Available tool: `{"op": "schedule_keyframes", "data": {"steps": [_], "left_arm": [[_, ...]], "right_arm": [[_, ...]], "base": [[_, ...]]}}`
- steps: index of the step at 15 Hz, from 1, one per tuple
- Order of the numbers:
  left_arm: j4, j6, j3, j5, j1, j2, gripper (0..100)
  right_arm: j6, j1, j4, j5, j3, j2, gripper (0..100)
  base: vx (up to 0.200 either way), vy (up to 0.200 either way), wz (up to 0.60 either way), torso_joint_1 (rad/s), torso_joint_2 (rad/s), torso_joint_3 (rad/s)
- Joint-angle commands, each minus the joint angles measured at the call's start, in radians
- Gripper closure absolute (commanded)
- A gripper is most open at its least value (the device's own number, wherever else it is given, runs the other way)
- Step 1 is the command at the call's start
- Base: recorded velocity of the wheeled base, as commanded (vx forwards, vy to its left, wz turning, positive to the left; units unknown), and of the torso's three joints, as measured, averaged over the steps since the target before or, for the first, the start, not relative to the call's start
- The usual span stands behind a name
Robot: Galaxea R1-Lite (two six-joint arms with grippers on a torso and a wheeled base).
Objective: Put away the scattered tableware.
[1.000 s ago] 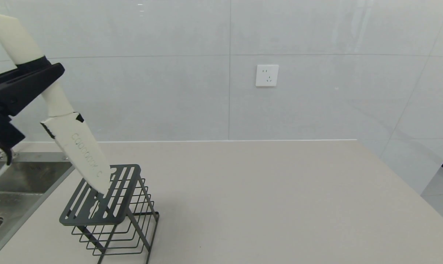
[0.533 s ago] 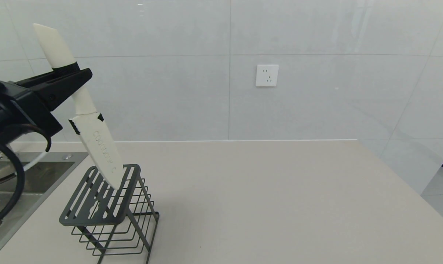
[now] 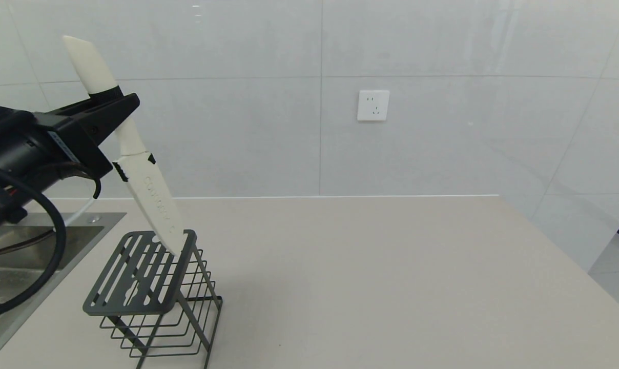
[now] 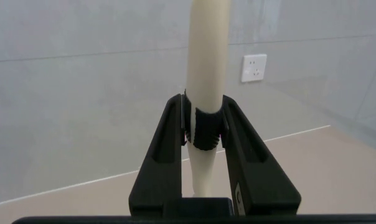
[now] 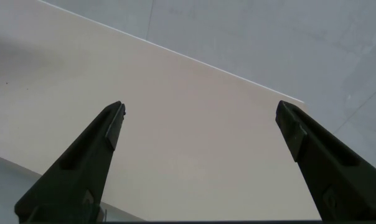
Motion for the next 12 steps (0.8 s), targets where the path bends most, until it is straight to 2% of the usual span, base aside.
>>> {"op": "schedule_keyframes", "data": {"steps": [1,4,10,12], "left_arm": [[0.004,-0.004,0.003,0.003,-0.002,0.010,100],[0.008,-0.004,0.013,0.027,-0.002,0.005,100],[0.001,-0.004,0.017,0.029,-0.002,-0.006,100],[-0.001,0.001,0.046,0.029,-0.002,-0.007,100]], "right_arm": [[-0.001,0.000,0.000,0.000,0.000,0.004,0],[-0.001,0.000,0.000,0.000,0.000,0.004,0],[-0.002,0.000,0.000,0.000,0.000,0.004,0],[-0.002,0.000,0.000,0.000,0.000,0.004,0]], "base": [[0.000,0.000,0.00,0.000,0.00,0.000],[0.000,0.000,0.00,0.000,0.00,0.000],[0.000,0.000,0.00,0.000,0.00,0.000],[0.000,0.000,0.00,0.000,0.00,0.000]]}}
